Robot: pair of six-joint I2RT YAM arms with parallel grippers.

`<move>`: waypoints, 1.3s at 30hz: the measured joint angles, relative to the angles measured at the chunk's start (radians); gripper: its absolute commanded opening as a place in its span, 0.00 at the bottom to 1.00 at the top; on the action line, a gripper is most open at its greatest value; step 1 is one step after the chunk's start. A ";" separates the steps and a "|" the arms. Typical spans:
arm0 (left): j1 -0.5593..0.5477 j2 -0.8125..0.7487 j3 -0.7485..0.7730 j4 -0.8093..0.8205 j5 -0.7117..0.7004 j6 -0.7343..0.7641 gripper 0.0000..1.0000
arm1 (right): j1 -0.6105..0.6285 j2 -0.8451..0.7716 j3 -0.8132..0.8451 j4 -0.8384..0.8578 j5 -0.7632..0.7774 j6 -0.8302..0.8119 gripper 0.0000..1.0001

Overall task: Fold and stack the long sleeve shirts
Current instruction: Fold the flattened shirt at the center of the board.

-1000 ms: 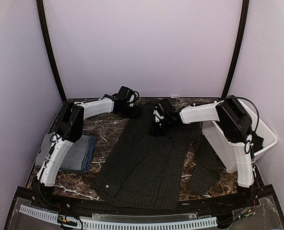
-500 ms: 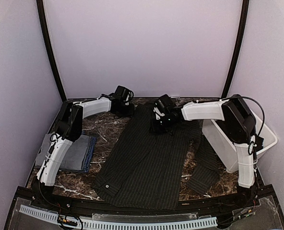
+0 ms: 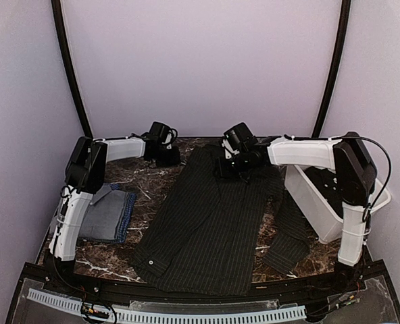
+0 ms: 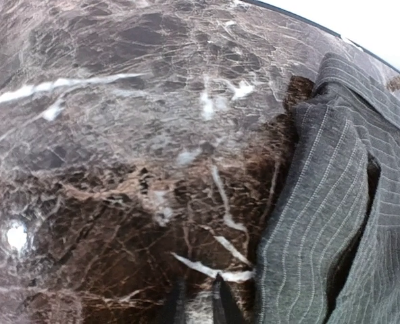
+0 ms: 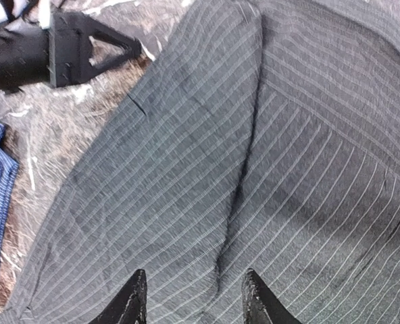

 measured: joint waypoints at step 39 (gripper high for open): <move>0.037 -0.137 -0.202 -0.066 0.123 0.032 0.00 | 0.000 -0.205 -0.150 0.058 0.129 0.003 0.53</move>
